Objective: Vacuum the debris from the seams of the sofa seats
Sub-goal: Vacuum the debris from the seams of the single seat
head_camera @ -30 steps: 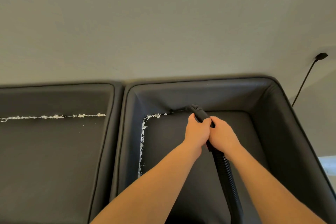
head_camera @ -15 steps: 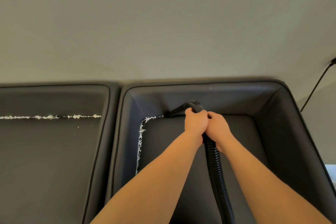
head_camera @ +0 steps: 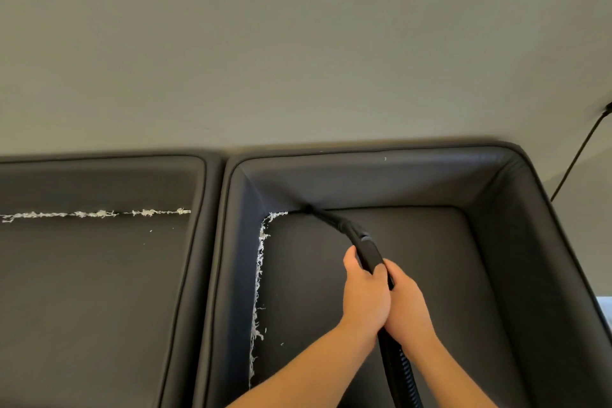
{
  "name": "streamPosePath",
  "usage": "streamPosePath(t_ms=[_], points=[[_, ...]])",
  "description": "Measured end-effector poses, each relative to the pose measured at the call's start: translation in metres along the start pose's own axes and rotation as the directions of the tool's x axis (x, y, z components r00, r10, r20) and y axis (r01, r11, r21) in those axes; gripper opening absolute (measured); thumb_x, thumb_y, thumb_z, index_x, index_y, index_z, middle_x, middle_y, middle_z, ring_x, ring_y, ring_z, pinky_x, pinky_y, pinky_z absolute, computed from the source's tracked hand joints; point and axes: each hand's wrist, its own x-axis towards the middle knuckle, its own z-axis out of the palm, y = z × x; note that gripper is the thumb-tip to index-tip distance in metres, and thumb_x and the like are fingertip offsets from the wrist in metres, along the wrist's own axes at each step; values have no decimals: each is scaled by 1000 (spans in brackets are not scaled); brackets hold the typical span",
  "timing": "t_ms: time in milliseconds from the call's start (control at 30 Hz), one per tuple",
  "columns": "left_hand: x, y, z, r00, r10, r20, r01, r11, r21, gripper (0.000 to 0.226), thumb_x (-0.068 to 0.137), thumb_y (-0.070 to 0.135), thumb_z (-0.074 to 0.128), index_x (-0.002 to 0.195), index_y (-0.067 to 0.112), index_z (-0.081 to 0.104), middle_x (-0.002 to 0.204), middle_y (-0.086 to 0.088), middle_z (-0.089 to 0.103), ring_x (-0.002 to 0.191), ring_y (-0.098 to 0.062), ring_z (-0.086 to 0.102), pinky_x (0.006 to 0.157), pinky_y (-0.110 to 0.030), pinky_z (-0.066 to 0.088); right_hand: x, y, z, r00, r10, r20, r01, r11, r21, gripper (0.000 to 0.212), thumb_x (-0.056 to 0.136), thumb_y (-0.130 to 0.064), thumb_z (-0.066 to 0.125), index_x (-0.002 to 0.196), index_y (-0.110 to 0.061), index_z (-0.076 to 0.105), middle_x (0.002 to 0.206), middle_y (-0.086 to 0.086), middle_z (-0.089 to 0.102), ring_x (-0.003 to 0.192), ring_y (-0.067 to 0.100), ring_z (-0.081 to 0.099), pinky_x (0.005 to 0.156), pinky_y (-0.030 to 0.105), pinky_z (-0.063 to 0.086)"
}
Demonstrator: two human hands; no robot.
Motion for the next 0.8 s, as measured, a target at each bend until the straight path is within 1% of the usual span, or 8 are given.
streamPosePath(t_ms=[67, 133, 200, 300, 500, 600, 733, 800], points=[[-6, 0, 0, 998, 49, -47, -47, 998, 27, 57, 101, 24, 47, 151, 39, 25, 121, 7, 67, 108, -13, 66, 101, -41, 53, -6, -2, -3, 1000, -30, 4, 30, 1000, 5, 15, 94, -18, 66, 95, -33, 66, 76, -13, 73, 69, 6, 69, 61, 27, 53], [-9, 4, 1, 993, 81, -87, -77, 996, 48, 59, 102, 22, 46, 153, 37, 20, 121, 8, 66, 108, -13, 66, 101, -41, 53, -7, -8, -6, 998, -53, 31, 52, 998, 24, 13, 93, -16, 67, 95, -29, 68, 76, -7, 73, 69, 11, 69, 62, 31, 55], [-7, 10, -1, 992, 79, -96, -76, 997, 25, 61, 102, 21, 46, 155, 34, 19, 123, 6, 66, 109, -15, 65, 101, -42, 52, -2, -15, -6, 996, -73, 42, 73, 997, -4, 13, 93, -16, 67, 94, -28, 67, 76, -5, 72, 70, 12, 68, 62, 32, 55], [8, 19, -11, 995, 49, -83, -52, 998, -41, 59, 100, 21, 48, 153, 32, 25, 119, 3, 67, 105, -17, 67, 99, -44, 54, 13, -25, 1, 998, -62, 34, 65, 994, -84, 10, 94, -17, 64, 94, -27, 64, 79, -6, 71, 72, 12, 67, 58, 29, 50], [42, 47, -29, 996, 17, -87, -30, 988, -152, 56, 97, 18, 53, 149, 26, 33, 117, -2, 65, 105, -23, 65, 97, -44, 55, 56, -54, 15, 997, -21, 71, 28, 995, -92, 6, 92, -22, 58, 87, -21, 62, 84, 2, 70, 80, 25, 67, 71, 44, 57], [66, 66, -37, 995, 3, -101, -22, 982, -187, 62, 93, 16, 58, 150, 23, 34, 126, -6, 64, 110, -27, 65, 98, -46, 54, 79, -74, 22, 997, -12, 73, 17, 998, -63, 9, 93, -22, 56, 93, -16, 63, 92, 8, 70, 87, 32, 68, 80, 53, 59], [76, 78, -44, 997, -7, -77, -9, 978, -209, 60, 96, 16, 57, 151, 21, 33, 133, -8, 59, 112, -27, 64, 85, -39, 55, 92, -84, 25, 997, 21, 77, -19, 1000, -24, 11, 90, -18, 56, 94, -10, 63, 89, 13, 70, 86, 37, 70, 78, 59, 60], [66, 73, -41, 999, -7, -54, -4, 980, -197, 60, 98, 16, 55, 152, 22, 31, 128, -5, 60, 104, -23, 63, 75, -34, 54, 86, -76, 23, 997, 13, 73, -11, 1000, -21, 10, 91, -18, 55, 94, -12, 63, 88, 12, 71, 83, 36, 71, 75, 60, 60]])
